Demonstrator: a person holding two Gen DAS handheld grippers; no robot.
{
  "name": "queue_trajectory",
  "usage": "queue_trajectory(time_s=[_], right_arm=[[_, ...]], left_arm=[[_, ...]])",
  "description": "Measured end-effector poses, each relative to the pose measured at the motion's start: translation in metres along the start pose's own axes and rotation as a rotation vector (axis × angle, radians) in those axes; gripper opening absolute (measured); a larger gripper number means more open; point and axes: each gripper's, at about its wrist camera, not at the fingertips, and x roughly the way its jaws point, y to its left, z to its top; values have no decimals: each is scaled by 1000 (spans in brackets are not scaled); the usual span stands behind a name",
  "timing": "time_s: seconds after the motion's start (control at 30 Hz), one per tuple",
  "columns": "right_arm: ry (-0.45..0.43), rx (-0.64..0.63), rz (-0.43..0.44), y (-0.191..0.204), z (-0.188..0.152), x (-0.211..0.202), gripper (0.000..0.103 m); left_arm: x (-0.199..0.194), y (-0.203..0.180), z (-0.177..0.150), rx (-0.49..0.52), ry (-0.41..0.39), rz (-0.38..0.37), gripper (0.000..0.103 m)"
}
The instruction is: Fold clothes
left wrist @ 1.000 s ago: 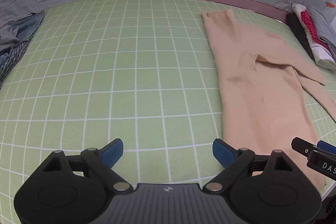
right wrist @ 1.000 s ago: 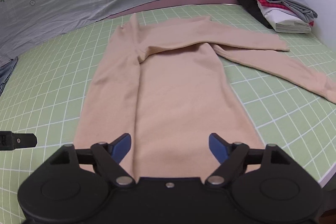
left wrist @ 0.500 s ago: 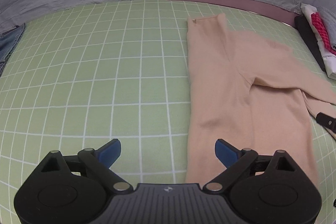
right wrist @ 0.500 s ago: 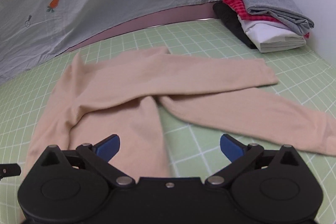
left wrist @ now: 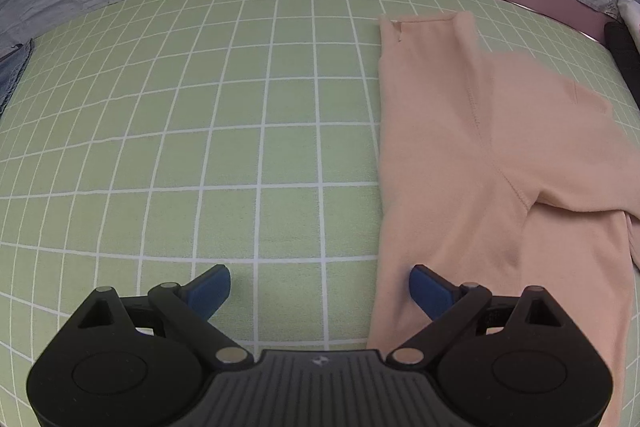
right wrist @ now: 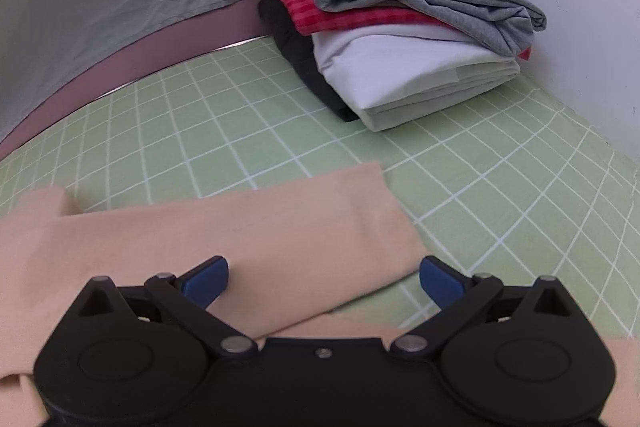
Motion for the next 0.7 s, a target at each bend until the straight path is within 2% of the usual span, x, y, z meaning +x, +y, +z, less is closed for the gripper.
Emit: queue_trajectory(time_s=[0.17,0.27,0.37,0.4,0.43,0.47,0.5,0.6,0.7], right_arm=[[8,-6,34,-8,8,13,103],[8,-4,36,-7,9,13,99],[-5,-16,48,-4,8,9,82],[-12,-27,60,-3,9,6,67],[-21,-38,74,-1,9,3,34],[-23,-51,85,1,10,0,18],[-25,-67,80,5,11,-2,12],[-71,-110,70,17,15,-18,10],[-149,-113,116,27,20,-51,10]], left_arm=[[11,-9,6,8,12,6,101],[18,-12,8,-5,18,3,103],[19,-11,7,0,6,2,103],[19,-12,6,3,0,2,103],[20,-12,5,9,0,1,103],[21,-12,7,9,8,0,103],[21,-11,8,3,19,0,103],[17,-4,16,-37,28,8,103],[-3,3,12,-74,-30,24,103]])
